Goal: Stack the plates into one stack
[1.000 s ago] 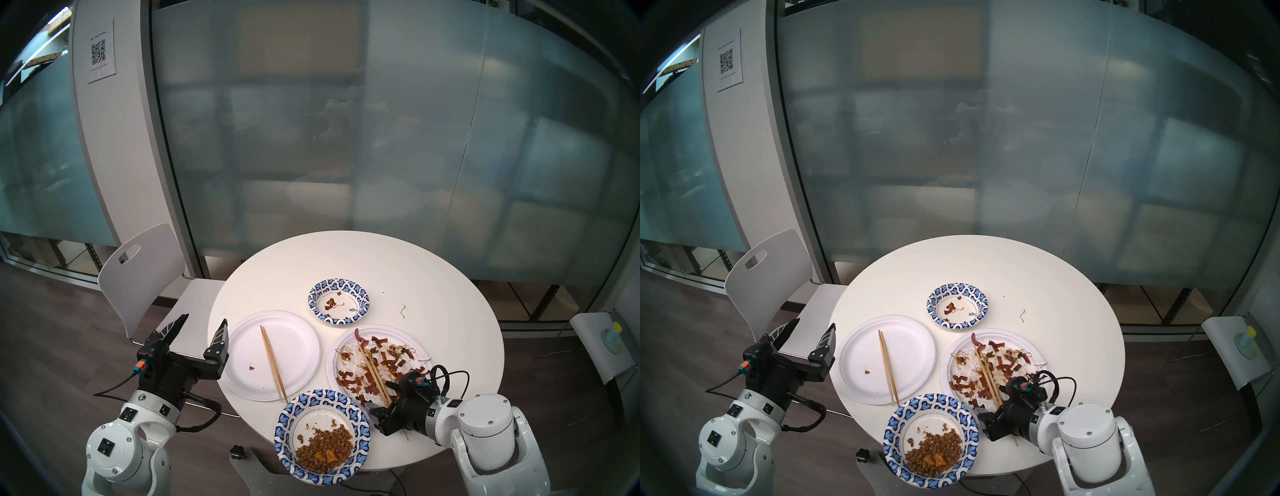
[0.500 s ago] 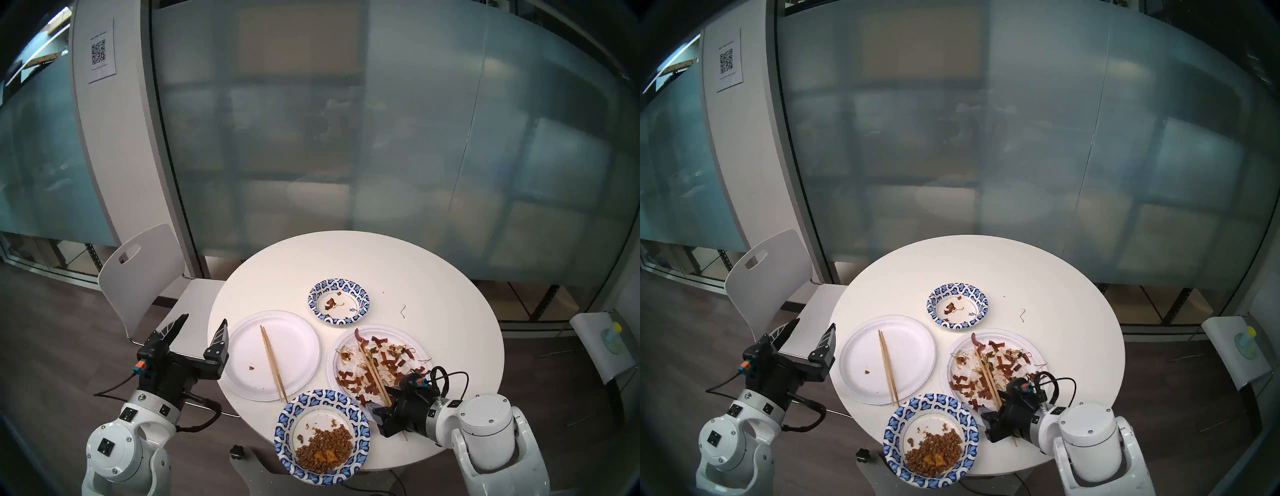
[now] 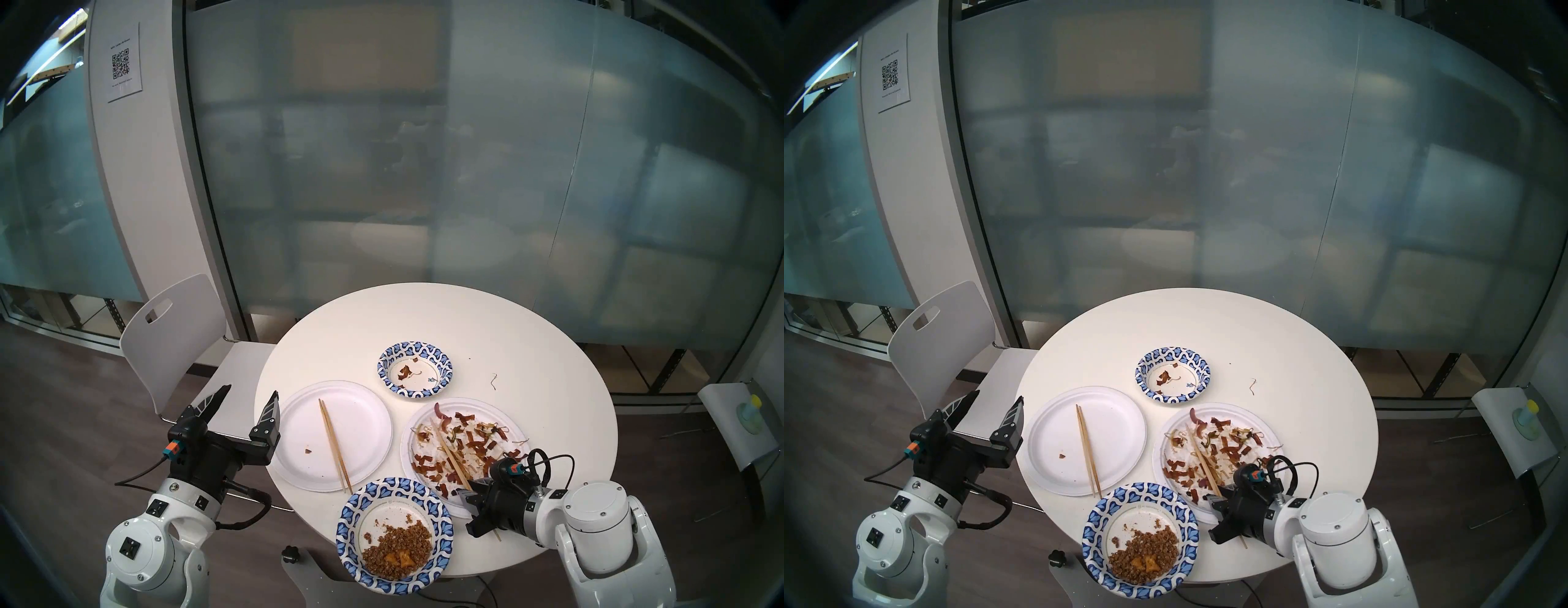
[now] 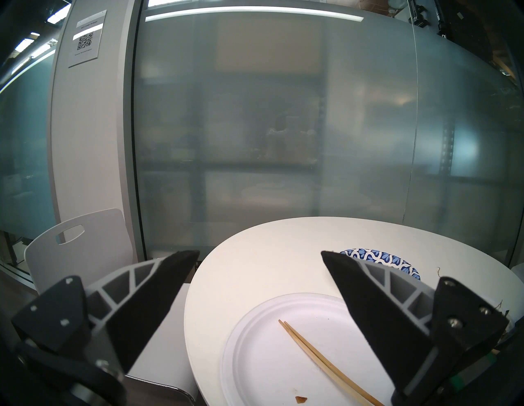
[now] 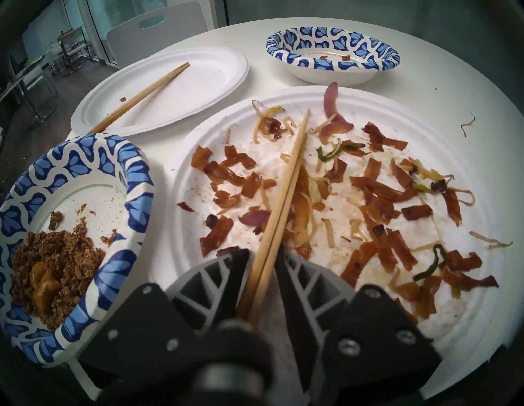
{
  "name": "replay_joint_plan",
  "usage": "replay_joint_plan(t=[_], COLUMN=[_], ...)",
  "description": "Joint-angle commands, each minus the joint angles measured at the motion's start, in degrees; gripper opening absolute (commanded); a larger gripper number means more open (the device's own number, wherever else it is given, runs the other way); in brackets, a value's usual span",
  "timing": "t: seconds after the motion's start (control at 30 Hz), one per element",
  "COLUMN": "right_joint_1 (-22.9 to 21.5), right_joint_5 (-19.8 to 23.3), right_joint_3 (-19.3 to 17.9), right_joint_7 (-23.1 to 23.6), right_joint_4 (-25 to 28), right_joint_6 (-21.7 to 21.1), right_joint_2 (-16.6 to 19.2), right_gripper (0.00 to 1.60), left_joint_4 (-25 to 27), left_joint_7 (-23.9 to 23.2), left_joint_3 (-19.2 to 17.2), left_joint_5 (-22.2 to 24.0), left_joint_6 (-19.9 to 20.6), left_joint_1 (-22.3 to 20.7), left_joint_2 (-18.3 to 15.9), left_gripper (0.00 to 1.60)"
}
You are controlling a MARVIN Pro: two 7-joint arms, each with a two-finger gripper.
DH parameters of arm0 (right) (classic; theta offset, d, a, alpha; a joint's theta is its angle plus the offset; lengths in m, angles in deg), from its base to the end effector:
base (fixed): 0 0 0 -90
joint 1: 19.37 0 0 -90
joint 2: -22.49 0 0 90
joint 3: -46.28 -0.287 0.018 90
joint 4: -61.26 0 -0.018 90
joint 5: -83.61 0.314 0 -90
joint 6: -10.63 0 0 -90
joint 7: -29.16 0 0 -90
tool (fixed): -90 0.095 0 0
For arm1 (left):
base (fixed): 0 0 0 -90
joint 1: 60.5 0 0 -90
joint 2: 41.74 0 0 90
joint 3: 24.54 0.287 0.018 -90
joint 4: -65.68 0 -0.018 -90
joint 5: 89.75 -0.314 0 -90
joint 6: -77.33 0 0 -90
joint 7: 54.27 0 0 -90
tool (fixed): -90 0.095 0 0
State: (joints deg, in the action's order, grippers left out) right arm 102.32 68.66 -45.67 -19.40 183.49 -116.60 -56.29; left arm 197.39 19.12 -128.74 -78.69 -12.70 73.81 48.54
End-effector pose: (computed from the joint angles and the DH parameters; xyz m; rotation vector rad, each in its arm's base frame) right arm 0.2350 0.0064 -0.3304 -2.5352 -0.8067 -1.0656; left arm 0.2137 0.0547 -0.2468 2.1792 -0.0770 2.1296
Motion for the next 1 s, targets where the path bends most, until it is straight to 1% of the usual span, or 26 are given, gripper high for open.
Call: replay_joint_plan(t=[0.0,0.07,0.27,0.3,0.37,0.4,0.57,0.67,0.7,0.77,0.8,0.83,0.9,0.93,0.97], right_joint_1=[0.0,0.0,0.1,0.1,0.2,0.4,1.1,2.0,2.3,3.0,3.7,4.1,5.3,6.0,7.0], right_joint_5=[0.0,0.1,0.5,0.5,0.7,0.8,1.0,1.4,1.4,1.8,2.1,2.4,2.8,3.3,4.2], right_joint_3=[-0.5,-0.6,-1.3,-1.5,-1.8,-2.0,-2.8,-3.6,-3.7,-4.3,-4.9,-5.4,-7.0,-8.1,-10.0], right_joint_7=[-0.3,-0.3,-0.3,-0.3,-0.3,-0.3,-0.4,-0.6,-0.6,-1.2,-1.8,-1.9,-2.8,-3.4,-4.0], right_joint_4=[1.6,2.0,3.8,4.2,4.8,5.5,6.9,7.5,7.6,7.9,8.3,8.7,9.2,9.5,10.1], right_joint_6=[0.7,0.7,0.9,0.8,0.8,0.8,0.9,1.2,1.4,2.2,2.7,2.9,4.0,4.6,5.3], right_joint_2=[-0.1,0.0,-0.4,-0.4,-0.6,-0.7,-1.1,-1.5,-1.6,-2.5,-3.1,-3.4,-4.1,-4.9,-5.8], right_gripper=[0.69,0.71,0.69,0.65,0.64,0.53,0.51,0.43,0.31,0.26,0.26,0.13,0.00,0.00,0.00], left_joint_4=[1.2,1.2,1.1,1.1,1.1,1.1,1.1,1.1,1.2,1.2,1.1,1.1,1.1,1.1,1.1], left_joint_7=[0.0,0.0,0.0,0.0,0.0,0.0,0.0,0.0,0.0,0.0,0.0,0.0,0.0,0.0,0.0], left_joint_3=[0.0,0.0,0.0,0.0,0.0,0.0,0.0,0.0,0.0,0.0,0.0,0.0,0.0,0.0,0.0], left_joint_5=[0.0,0.0,0.0,0.0,0.0,0.0,0.0,0.0,0.0,0.0,0.0,0.0,0.0,0.0,0.0], left_joint_6=[-0.1,-0.1,-0.1,-0.1,-0.1,-0.1,-0.1,-0.1,-0.1,-0.1,-0.1,-0.1,-0.1,-0.1,-0.1], left_joint_1=[0.1,0.1,0.1,0.1,0.1,0.1,0.1,0.1,0.1,0.1,0.1,0.1,0.1,0.0,0.0], left_joint_2=[0.0,0.0,0.0,0.0,0.0,0.0,0.0,0.0,0.0,0.0,0.0,0.0,0.0,0.0,0.0], left_gripper=[1.60,1.60,1.60,1.60,1.60,1.60,1.60,1.60,1.60,1.60,1.60,1.60,1.60,1.60,1.60])
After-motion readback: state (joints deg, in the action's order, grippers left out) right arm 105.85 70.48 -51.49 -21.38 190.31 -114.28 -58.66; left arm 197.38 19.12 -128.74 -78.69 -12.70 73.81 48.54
